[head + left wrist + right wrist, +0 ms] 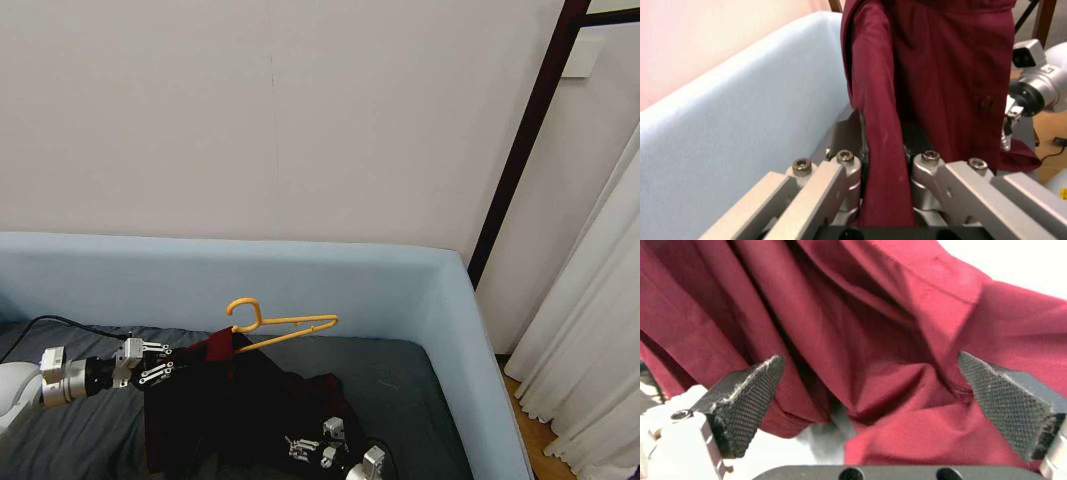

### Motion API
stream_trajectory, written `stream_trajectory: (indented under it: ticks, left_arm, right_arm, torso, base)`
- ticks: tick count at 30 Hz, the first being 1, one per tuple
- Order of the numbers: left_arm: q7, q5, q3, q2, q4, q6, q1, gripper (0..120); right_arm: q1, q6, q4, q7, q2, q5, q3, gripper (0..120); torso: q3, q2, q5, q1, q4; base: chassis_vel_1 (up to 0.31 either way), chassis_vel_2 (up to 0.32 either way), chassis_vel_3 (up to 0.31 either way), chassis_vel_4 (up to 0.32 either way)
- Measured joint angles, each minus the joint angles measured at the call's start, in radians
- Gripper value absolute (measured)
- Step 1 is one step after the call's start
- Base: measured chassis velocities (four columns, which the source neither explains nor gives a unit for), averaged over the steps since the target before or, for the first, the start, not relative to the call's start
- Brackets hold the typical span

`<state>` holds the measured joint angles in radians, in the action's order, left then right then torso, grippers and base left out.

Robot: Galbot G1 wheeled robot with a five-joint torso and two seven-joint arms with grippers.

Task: Pick up the clothes from the sofa and hang them on the clothes hanger.

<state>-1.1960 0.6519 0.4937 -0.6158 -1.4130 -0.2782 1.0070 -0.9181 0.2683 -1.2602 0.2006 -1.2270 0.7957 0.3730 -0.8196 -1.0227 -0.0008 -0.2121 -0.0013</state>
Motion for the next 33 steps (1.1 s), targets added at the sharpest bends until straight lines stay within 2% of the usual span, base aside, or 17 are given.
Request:
stream_trajectory:
  ticks: [5,7,9,13,14,17,18,21,22,25,27,29,33]
  left_arm:
    - [0.0,0.0,0.007,0.002,-0.012,-0.001,0.011,8]
    - [0.0,0.0,0.01,0.002,-0.012,-0.003,0.014,8]
    - [0.0,0.0,0.012,0.002,-0.012,-0.004,0.015,8]
    - [0.0,-0.001,0.014,-0.003,-0.009,-0.008,0.023,8]
    - [0.0,-0.001,0.014,-0.003,-0.009,-0.008,0.023,8]
    - [-0.001,-0.003,0.014,-0.005,-0.005,-0.009,0.023,8]
    - [-0.001,-0.003,0.014,-0.005,-0.005,-0.009,0.023,8]
    - [-0.001,-0.003,0.011,-0.005,-0.004,-0.01,0.021,8]
    - [-0.001,-0.003,0.011,-0.005,-0.004,-0.01,0.021,8]
    - [-0.001,-0.004,0.009,-0.006,-0.003,-0.011,0.02,8]
    - [-0.001,-0.004,0.009,-0.006,-0.002,-0.011,0.02,8]
    - [-0.001,-0.004,0.008,-0.006,0.0,-0.012,0.018,8]
    - [-0.001,-0.004,0.007,-0.007,0.001,-0.014,0.015,8]
  right_arm:
    - [0.029,0.024,0.051,0.093,-0.026,0.043,-0.007,88]
    - [0.044,0.037,0.062,0.11,-0.032,0.059,-0.008,78]
    - [0.049,0.042,0.067,0.113,-0.034,0.061,-0.008,74]
    - [0.06,0.053,0.08,0.129,-0.038,0.063,-0.01,55]
    - [0.06,0.053,0.08,0.129,-0.038,0.063,-0.01,55]
    - [0.06,0.056,0.083,0.129,-0.038,0.063,-0.011,41]
    - [0.06,0.056,0.083,0.129,-0.038,0.063,-0.011,41]
    - [0.058,0.062,0.087,0.133,-0.04,0.062,-0.014,27]
    - [0.058,0.062,0.087,0.133,-0.04,0.062,-0.014,27]
    - [0.056,0.07,0.09,0.138,-0.038,0.06,-0.02,12]
    - [0.055,0.071,0.09,0.139,-0.037,0.058,-0.02,9]
    - [0.055,0.075,0.09,0.14,-0.033,0.056,-0.022,0]
    - [0.054,0.086,0.088,0.14,-0.032,0.055,-0.029,0]
  torso:
    - [0.0,0.0,0.0,0.0,0.0001]
    - [0.0,0.0,0.0,0.0,0.0001]
    - [0.0,0.0,0.0,0.0,0.0001]
    - [0.0,0.0,-0.0001,0.0,0.0001]
    - [0.0,0.0,-0.0001,0.0,0.0001]
    - [0.0,0.0,0.0,0.0,0.0001]
    - [0.0,0.0,0.0,0.0,0.0001]
    - [0.0,0.0,0.0,0.0,0.0001]
    - [0.0,0.0,0.0,0.0,0.0001]
    - [0.0,0.0,0.0,0.0,0.0001]
    - [0.0,0.0,0.0,0.0,0.0001]
    - [0.0,0.0,0.0,0.0,0.0001]
    - [0.0,0.0,0.0001,0.0,0.0001]
  base:
    - [0.0,0.0,0.0,0.0]
    - [0.0,0.0,0.0,0.0]
    - [0.0,0.0,0.0,0.0]
    - [0.0,0.0,0.0,0.0]
    - [0.0,0.0,0.0,0.0]
    - [0.0,0.0,0.0,0.0]
    - [0.0,0.0,0.0,0.0]
    - [0.0,0.0,0.0,0.0]
    - [0.0,0.0,0.0,0.0]
    - [0.0,0.0,0.0,0.0]
    - [0.0,0.0,0.0,0.0]
    - [0.0,0.0,0.0,0.0]
    - [0.0,0.0,0.0,0.0]
